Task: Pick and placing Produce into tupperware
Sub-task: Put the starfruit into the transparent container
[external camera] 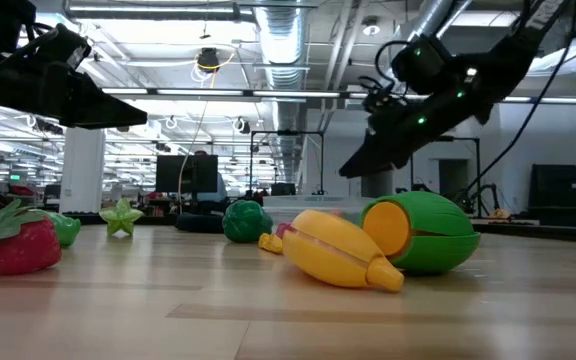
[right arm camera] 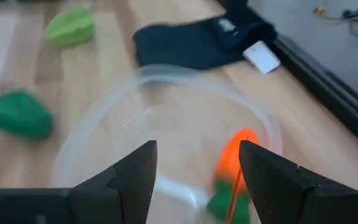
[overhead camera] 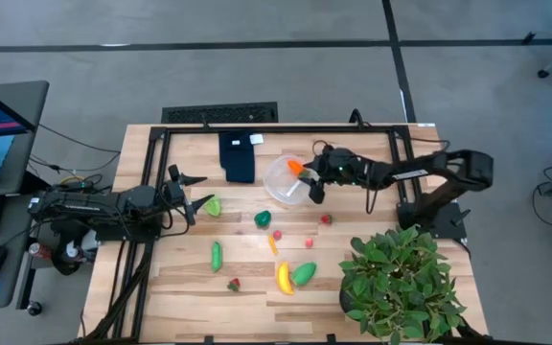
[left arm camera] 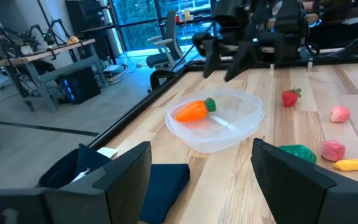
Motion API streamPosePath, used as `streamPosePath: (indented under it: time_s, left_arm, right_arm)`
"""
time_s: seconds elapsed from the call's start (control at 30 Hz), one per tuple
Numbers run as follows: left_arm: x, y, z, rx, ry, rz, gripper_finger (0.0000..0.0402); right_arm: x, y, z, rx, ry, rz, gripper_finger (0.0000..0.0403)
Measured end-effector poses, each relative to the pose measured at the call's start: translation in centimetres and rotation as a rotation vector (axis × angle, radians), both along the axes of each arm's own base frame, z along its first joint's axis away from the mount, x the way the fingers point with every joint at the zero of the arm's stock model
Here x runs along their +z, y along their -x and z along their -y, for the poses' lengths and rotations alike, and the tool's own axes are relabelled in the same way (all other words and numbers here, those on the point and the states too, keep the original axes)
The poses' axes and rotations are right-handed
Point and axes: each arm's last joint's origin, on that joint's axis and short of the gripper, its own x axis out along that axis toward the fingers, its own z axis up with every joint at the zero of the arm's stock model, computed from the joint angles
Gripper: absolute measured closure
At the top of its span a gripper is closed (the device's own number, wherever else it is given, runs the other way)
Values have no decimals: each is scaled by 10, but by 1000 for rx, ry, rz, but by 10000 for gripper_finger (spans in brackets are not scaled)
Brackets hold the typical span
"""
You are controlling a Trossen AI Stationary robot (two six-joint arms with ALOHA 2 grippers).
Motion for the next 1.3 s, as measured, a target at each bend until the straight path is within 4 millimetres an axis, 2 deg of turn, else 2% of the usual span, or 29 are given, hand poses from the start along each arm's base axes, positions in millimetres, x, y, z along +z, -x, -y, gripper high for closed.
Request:
streamPosePath:
  time_s: [0.23,0.57,0.77,0.97,1.13,1.23,1.3]
  left_arm:
    - [0,0,0,0,6,3,136]
    - [0,0,0,2,33,14,136]
    - [-4,-3,5,-184,46,-34,136]
    - [-15,-9,7,-226,61,-153,136]
    - [-21,-12,4,-141,58,-241,136]
    - [-19,-12,3,-75,76,-295,136]
    - [-11,-14,2,-44,107,-297,136]
  right_arm:
    - [18,24,-13,9,-49,-116,181]
    - [33,51,-50,96,-123,-244,181]
    - [38,59,-71,138,-171,-266,181]
    - [29,67,-87,151,-230,-308,181]
    - [17,73,-92,108,-234,-336,181]
    - [14,74,-94,105,-221,-328,181]
    - [13,74,-93,101,-215,-314,181]
